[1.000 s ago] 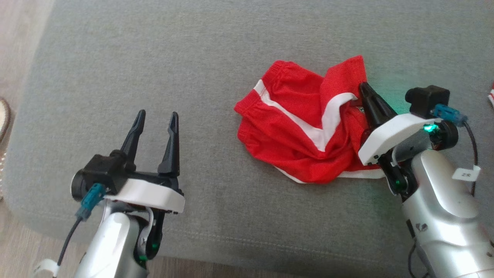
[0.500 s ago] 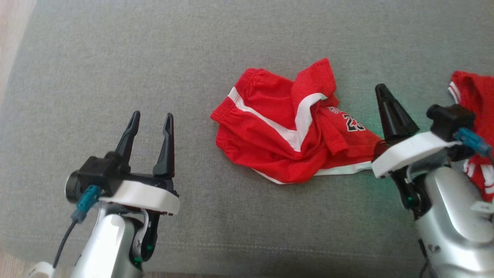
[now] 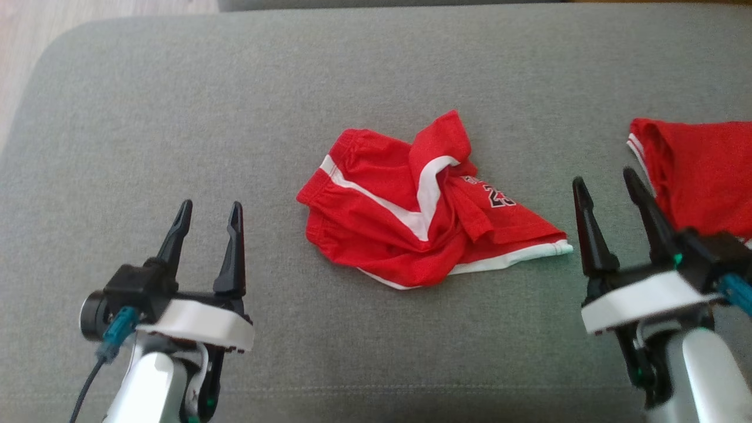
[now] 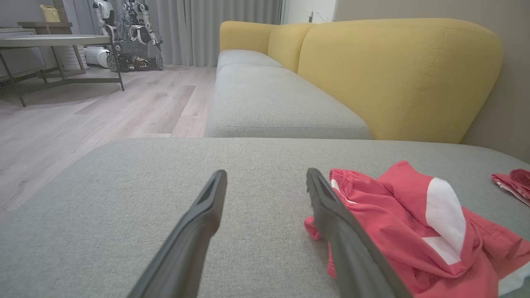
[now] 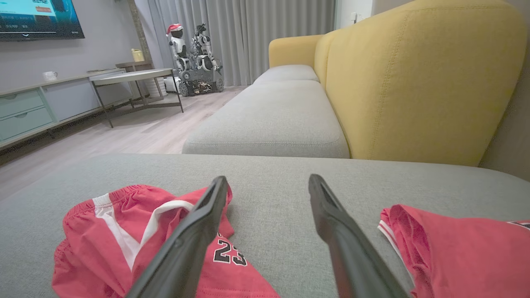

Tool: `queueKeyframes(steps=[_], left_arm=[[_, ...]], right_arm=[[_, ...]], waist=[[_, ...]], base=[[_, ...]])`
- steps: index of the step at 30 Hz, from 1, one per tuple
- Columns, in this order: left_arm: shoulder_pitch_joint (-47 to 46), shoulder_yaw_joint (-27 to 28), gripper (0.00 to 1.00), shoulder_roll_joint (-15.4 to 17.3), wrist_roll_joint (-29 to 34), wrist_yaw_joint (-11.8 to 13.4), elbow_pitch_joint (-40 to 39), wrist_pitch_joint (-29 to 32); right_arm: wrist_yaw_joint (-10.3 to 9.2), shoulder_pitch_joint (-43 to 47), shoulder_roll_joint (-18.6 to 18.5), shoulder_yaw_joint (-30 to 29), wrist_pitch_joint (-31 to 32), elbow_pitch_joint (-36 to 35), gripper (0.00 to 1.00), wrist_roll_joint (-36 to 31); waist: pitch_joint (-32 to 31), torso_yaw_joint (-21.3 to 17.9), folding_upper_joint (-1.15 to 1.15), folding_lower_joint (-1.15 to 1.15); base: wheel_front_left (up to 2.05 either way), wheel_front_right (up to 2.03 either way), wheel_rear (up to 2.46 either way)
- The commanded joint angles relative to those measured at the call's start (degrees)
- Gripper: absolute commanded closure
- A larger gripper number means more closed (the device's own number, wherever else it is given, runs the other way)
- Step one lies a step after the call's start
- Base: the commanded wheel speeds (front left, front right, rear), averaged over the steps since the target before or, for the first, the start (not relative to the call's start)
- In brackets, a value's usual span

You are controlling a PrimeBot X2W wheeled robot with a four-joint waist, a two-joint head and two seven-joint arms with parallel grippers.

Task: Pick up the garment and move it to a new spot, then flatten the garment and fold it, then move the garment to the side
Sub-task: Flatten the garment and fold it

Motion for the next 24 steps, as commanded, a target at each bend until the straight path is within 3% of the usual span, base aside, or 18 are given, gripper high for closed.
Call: queueKeyframes(steps=[1,10,24], left_arm=[[-0.9,2.4,0.0,1.4,0.0,0.4,-2.2,0.2],[1.1,2.3,0.0,2.1,-0.5,1.0,-3.3,1.2],[1.0,2.0,0.0,2.5,-0.9,1.7,-4.2,1.5]], right_arm=[[-0.04,0.2,0.5,0.6,0.7,-3.3,0.0,-0.6],[-0.04,5.9,2.0,-0.9,3.5,-8.9,0.0,-1.2],[-0.04,5.9,2.6,-1.2,4.7,-10.0,0.0,-1.4]], waist=[[-0.7,-0.6,0.0,0.0],[-1.7,-1.3,0.0,0.0],[-1.0,-1.0,0.0,0.0]], base=[[0.0,0.0,0.0],[0.0,0.0,0.0],[0.0,0.0,0.0]])
